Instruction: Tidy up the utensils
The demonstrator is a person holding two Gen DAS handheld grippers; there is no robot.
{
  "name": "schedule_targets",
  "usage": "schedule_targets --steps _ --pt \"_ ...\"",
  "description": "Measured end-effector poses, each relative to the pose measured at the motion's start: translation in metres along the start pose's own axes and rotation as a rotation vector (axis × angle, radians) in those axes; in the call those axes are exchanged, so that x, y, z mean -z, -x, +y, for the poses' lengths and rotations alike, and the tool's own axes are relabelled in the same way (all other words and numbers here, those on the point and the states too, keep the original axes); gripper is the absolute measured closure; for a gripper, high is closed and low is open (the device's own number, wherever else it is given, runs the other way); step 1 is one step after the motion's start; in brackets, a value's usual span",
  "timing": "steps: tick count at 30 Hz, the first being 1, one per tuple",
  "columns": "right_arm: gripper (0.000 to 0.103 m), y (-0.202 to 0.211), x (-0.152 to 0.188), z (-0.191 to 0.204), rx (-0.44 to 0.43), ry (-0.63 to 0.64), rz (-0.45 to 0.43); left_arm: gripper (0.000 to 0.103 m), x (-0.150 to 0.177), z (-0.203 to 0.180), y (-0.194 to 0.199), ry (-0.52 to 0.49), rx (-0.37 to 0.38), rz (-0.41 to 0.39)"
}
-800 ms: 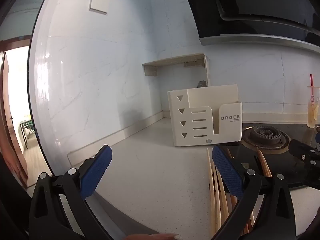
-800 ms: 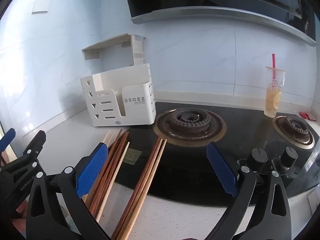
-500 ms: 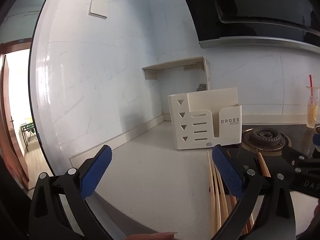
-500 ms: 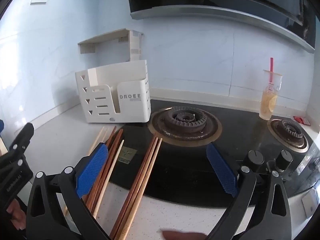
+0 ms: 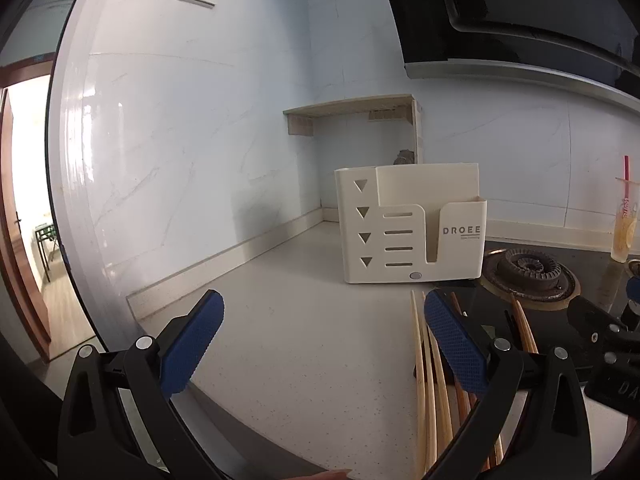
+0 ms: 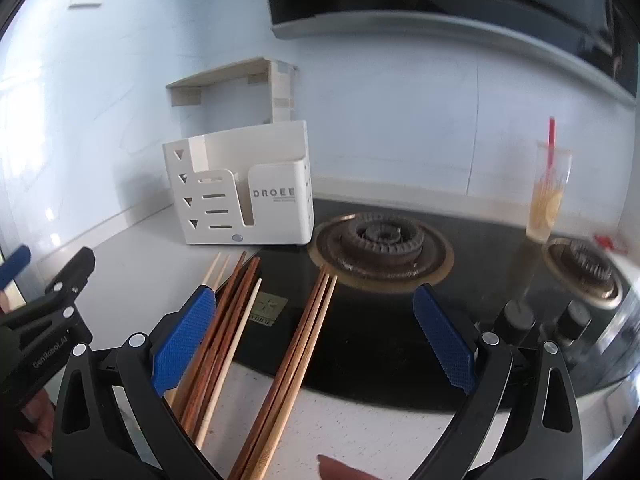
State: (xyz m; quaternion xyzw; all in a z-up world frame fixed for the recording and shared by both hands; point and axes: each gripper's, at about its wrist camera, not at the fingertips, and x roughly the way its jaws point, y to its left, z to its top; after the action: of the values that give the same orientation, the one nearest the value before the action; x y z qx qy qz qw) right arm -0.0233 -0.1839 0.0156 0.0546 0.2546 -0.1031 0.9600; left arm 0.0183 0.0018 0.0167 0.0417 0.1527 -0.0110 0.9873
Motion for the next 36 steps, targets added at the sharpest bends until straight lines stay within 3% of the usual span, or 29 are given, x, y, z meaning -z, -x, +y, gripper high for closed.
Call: schedule_targets --steps 8,36 --pt "0.004 0.001 0.002 -0.004 0.019 -0.034 0.000 0.005 0.006 -0.005 0.005 -0.012 0.040 -0.004" --pt "0.004 -0.001 0.001 -0.012 0.080 -0.021 -0.006 0.005 0.012 -0.004 -0.005 -0.016 0.011 0.043"
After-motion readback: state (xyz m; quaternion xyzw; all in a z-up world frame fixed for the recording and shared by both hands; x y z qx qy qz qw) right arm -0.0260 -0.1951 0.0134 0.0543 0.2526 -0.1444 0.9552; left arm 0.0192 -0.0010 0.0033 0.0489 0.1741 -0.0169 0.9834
